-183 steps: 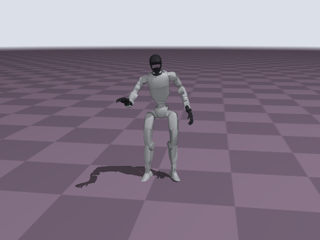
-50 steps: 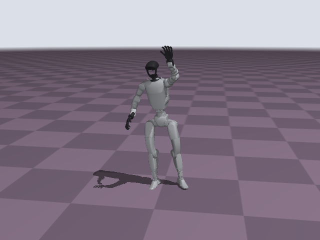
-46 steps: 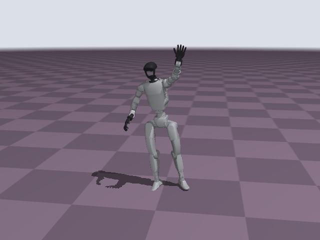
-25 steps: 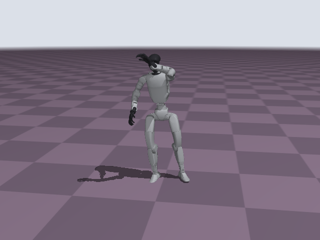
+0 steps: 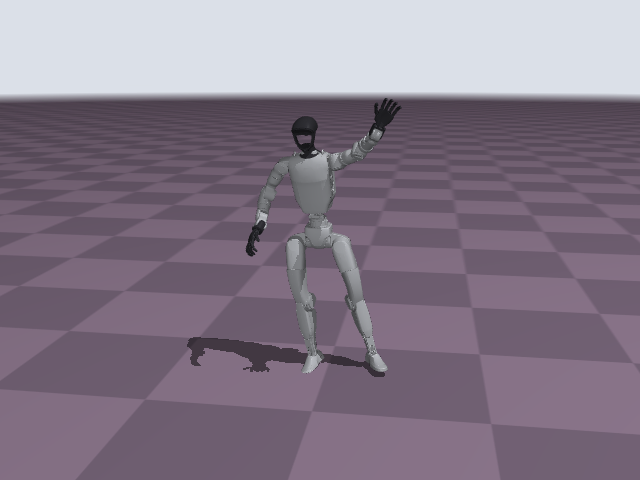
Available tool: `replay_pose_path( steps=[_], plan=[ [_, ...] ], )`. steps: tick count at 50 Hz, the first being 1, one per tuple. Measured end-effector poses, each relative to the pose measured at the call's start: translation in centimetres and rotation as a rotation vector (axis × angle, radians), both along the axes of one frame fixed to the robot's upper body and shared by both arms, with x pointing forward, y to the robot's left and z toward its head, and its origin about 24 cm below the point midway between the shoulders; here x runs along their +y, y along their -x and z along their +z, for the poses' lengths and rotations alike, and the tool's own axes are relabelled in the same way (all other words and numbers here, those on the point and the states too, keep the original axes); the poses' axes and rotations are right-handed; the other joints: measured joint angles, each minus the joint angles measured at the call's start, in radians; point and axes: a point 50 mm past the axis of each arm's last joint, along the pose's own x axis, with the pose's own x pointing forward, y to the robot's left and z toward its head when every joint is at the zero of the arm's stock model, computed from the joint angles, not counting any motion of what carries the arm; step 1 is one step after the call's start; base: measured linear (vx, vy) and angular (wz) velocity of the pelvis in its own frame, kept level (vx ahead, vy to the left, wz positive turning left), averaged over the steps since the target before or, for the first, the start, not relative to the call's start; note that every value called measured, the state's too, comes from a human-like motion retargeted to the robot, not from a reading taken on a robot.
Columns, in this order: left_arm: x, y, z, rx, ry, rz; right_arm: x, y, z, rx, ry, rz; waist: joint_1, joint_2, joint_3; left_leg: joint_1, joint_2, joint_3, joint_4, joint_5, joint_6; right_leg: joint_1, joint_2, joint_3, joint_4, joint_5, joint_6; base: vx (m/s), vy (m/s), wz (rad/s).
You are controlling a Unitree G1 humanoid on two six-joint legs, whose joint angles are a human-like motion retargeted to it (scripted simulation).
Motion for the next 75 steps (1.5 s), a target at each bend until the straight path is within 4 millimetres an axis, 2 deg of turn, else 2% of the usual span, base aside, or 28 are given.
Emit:
replay_pose_path(
  steps=[2, 5, 8, 10, 13, 15, 18, 20, 22, 25, 28, 31, 34, 36, 38, 40, 42, 45, 47, 50, 54, 58, 60, 62, 65, 68, 71, 75],
  plan=[
    [-1.9, -1.4, 0.8, 0.007, -0.071, -0.069, -0.1, 0.5, -0.4, 0.021, -0.013, -0.020, 0.002, 0.004, 0.001, -0.007, -0.001, -0.010, 0.000, 0.003, 0.000, 0.000, -0.008, -0.009, 0.005, -0.003, 0.000, 0.02, 0.17, 0.30],
    [-7.1, -4.1, 2.6, 0.013, -0.234, -0.236, 0.4, 0.8, -0.9, 0.058, -0.036, 0.005, -0.003, 0.005, 0.002, -0.013, -0.008, -0.026, 0.000, 0.007, 0.000, 0.002, -0.025, -0.024, 0.013, -0.008, 0.000, 0.01, 0.21, 0.35],
    [-15.0, -6.6, 3.9, 0.017, -0.465, -0.445, 1.7, 0.2, -1.1, 0.085, -0.057, 0.080, -0.015, 0.001, 0.003, -0.018, -0.024, -0.033, 0.000, 0.005, 0.000, 0.002, -0.049, -0.036, 0.022, -0.010, 0.000, -0.01, 0.25, 0.29],
    [-21.0, -7.5, 3.8, 0.037, -0.654, -0.571, 2.8, -0.5, -1.1, 0.095, -0.070, 0.138, -0.024, -0.005, 0.003, -0.021, -0.037, -0.033, 0.000, -0.001, 0.000, 0.000, -0.065, -0.039, 0.025, -0.009, 0.000, -0.03, 0.27, 0.14],
    [-29.7, -7.7, 2.1, 0.099, -0.975, -0.703, 5.1, -1.8, -1.0, 0.095, -0.087, 0.233, -0.040, -0.022, 0.003, -0.021, -0.059, -0.022, 0.000, -0.013, 0.000, -0.002, -0.088, -0.032, 0.022, -0.004, 0.000, -0.03, 0.26, -0.09],
    [-34.5, -7.1, 0.2, 0.139, -1.185, -0.755, 6.9, -2.8, -0.8, 0.086, -0.094, 0.308, -0.053, -0.037, 0.004, -0.018, -0.073, -0.008, 0.000, -0.022, -0.001, -0.004, -0.101, -0.021, 0.017, 0.000, 0.000, -0.04, 0.24, -0.31],
    [-38.8, -6.5, -2.7, 0.199, -1.408, -0.801, 9.9, -4.2, -0.1, 0.058, -0.091, 0.438, -0.070, -0.060, 0.004, -0.009, -0.091, 0.023, 0.000, -0.035, -0.001, -0.006, -0.116, 0.005, 0.002, 0.011, 0.000, -0.05, 0.21, -0.48],
    [-39.6, -6.7, -3.9, 0.243, -1.466, -0.814, 11.5, -4.9, 0.6, 0.034, -0.083, 0.516, -0.076, -0.072, 0.003, -0.004, -0.102, 0.046, 0.000, -0.041, -0.001, -0.009, -0.121, 0.022, -0.011, 0.021, 0.000, -0.06, 0.18, -0.55],
    [-38.8, -7.6, -4.1, 0.284, -1.441, -0.800, 12.5, -5.3, 1.2, 0.011, -0.080, 0.567, -0.076, -0.079, 0.001, 0.000, -0.110, 0.067, 0.000, -0.046, -0.001, -0.012, -0.123, 0.038, -0.024, 0.033, 0.000, -0.07, 0.15, -0.53],
    [-35.2, -9.2, -3.3, 0.336, -1.316, -0.723, 12.7, -5.5, 1.7, -0.010, -0.089, 0.578, -0.064, -0.084, -0.002, 0.002, -0.120, 0.094, 0.000, -0.048, -0.001, -0.017, -0.125, 0.057, -0.041, 0.053, 0.000, -0.07, 0.12, -0.42],
    [-29.2, -10.6, -1.7, 0.385, -1.120, -0.590, 11.3, -5.1, 1.4, -0.004, -0.097, 0.511, -0.042, -0.082, -0.004, 0.002, -0.131, 0.111, 0.000, -0.049, -0.001, -0.021, -0.129, 0.070, -0.054, 0.069, 0.000, -0.06, 0.11, -0.26],
    [-21.9, -10.7, -0.3, 0.406, -0.883, -0.435, 9.3, -4.4, 0.7, 0.022, -0.071, 0.430, -0.018, -0.080, -0.002, -0.001, -0.148, 0.122, 0.000, -0.051, -0.001, -0.027, -0.139, 0.080, -0.061, 0.080, 0.000, -0.05, 0.12, -0.15],
    [-14.1, -8.7, 0.8, 0.344, -0.623, -0.275, 7.4, -3.6, -0.1, 0.053, -0.020, 0.371, 0.000, -0.081, 0.003, -0.006, -0.168, 0.132, 0.000, -0.055, -0.001, -0.034, -0.155, 0.092, -0.066, 0.088, 0.000, -0.04, 0.15, -0.10],
    [-9.3, -6.3, 1.2, 0.256, -0.449, -0.173, 6.3, -3.1, -0.4, 0.067, 0.010, 0.344, 0.008, -0.083, 0.006, -0.010, -0.182, 0.138, 0.000, -0.059, -0.001, -0.039, -0.166, 0.101, -0.068, 0.094, 0.000, -0.04, 0.16, -0.09],
    [-5.2, -3.5, 1.2, 0.163, -0.293, -0.086, 5.3, -2.5, -0.6, 0.077, 0.030, 0.317, 0.013, -0.083, 0.010, -0.014, -0.195, 0.143, 0.000, -0.063, -0.001, -0.045, -0.176, 0.109, -0.070, 0.100, 0.000, -0.04, 0.16, -0.06],
    [-2.4, -1.1, 0.9, 0.097, -0.182, -0.026, 4.3, -1.9, -0.7, 0.085, 0.038, 0.285, 0.017, -0.080, 0.014, -0.018, -0.207, 0.145, 0.000, -0.068, -0.001, -0.051, -0.186, 0.114, -0.070, 0.107, 0.000, -0.04, 0.15, 0.00],
    [-1.3, -0.1, 0.7, 0.076, -0.148, -0.003, 3.5, -1.4, -0.8, 0.094, 0.034, 0.246, 0.022, -0.075, 0.019, -0.020, -0.216, 0.143, 0.000, -0.073, -0.001, -0.054, -0.195, 0.115, -0.068, 0.113, 0.000, -0.02, 0.15, 0.08],
    [-2.6, -0.9, 0.8, 0.095, -0.217, -0.035, 2.7, -0.5, -1.3, 0.117, 0.024, 0.203, 0.025, -0.068, 0.024, -0.022, -0.228, 0.133, 0.000, -0.080, -0.001, -0.055, -0.210, 0.106, -0.060, 0.121, 0.000, -0.01, 0.16, 0.20],
    [-5.4, -2.8, 1.1, 0.133, -0.337, -0.105, 2.7, -0.3, -1.6, 0.139, 0.021, 0.206, 0.023, -0.064, 0.024, -0.025, -0.237, 0.122, 0.000, -0.084, -0.001, -0.055, -0.223, 0.089, -0.052, 0.126, 0.000, -0.01, 0.18, 0.31],
    [-11.7, -5.9, 1.1, 0.204, -0.578, -0.255, 3.4, -0.4, -1.8, 0.169, 0.023, 0.258, 0.013, -0.060, 0.019, -0.031, -0.252, 0.102, 0.000, -0.089, -0.001, -0.056, -0.245, 0.051, -0.039, 0.131, 0.000, -0.02, 0.18, 0.34],
    [-22.3, -8.3, -0.8, 0.295, -0.969, -0.478, 5.4, -1.7, -1.5, 0.168, 0.020, 0.362, -0.008, -0.065, 0.012, -0.042, -0.269, 0.082, 0.000, -0.093, -0.001, -0.055, -0.270, -0.002, -0.030, 0.128, 0.000, -0.02, 0.15, 0.26],
    [-32.5, -8.0, -4.7, 0.355, -1.370, -0.674, 8.5, -3.6, -0.9, 0.120, -0.011, 0.444, -0.018, -0.089, 0.012, -0.050, -0.278, 0.073, 0.000, -0.093, -0.001, -0.051, -0.281, -0.026, -0.036, 0.117, 0.000, -0.01, 0.04, 0.06],
    [-36.2, -7.4, -7.0, 0.376, -1.538, -0.756, 10.3, -4.5, -0.4, 0.090, -0.028, 0.487, -0.018, -0.104, 0.010, -0.056, -0.278, 0.073, 0.000, -0.092, -0.001, -0.054, -0.280, -0.026, -0.041, 0.114, 0.000, 0.00, 0.00, 0.00],
    [-38.5, -7.0, -8.8, 0.397, -1.647, -0.811, 11.9, -5.2, 0.1, 0.061, -0.040, 0.539, -0.016, -0.120, 0.009, -0.062, -0.276, 0.076, 0.000, -0.090, -0.001, -0.058, -0.276, -0.023, -0.047, 0.114, 0.000, 0.00, 0.00, 0.00],
    [-39.2, -7.2, -10.1, 0.423, -1.688, -0.836, 13.8, -5.9, 1.0, 0.023, -0.048, 0.614, -0.009, -0.139, 0.004, -0.067, -0.271, 0.084, 0.000, -0.086, -0.001, -0.065, -0.268, -0.018, -0.053, 0.118, 0.000, -0.01, -0.01, -0.06],
    [-36.6, -8.8, -9.0, 0.464, -1.577, -0.767, 14.4, -6.0, 1.6, -0.005, -0.064, 0.638, 0.009, -0.151, -0.005, -0.065, -0.264, 0.096, 0.000, -0.084, -0.001, -0.068, -0.257, -0.011, -0.057, 0.122, 0.000, -0.02, -0.04, -0.22],
    [-31.5, -10.9, -6.8, 0.527, -1.367, -0.626, 13.7, -5.6, 1.4, -0.009, -0.085, 0.602, 0.038, -0.157, -0.014, -0.055, -0.255, 0.110, 0.000, -0.086, -0.001, -0.066, -0.246, -0.004, -0.059, 0.123, 0.000, 0.02, -0.06, -0.23],
    [-21.7, -12.2, -3.4, 0.557, -0.985, -0.374, 11.8, -4.6, 0.5, 0.030, -0.076, 0.534, 0.075, -0.159, -0.023, -0.033, -0.240, 0.127, 0.000, -0.092, -0.001, -0.056, -0.231, 0.009, -0.056, 0.118, 0.000, 0.07, -0.06, -0.20]
  ],
)
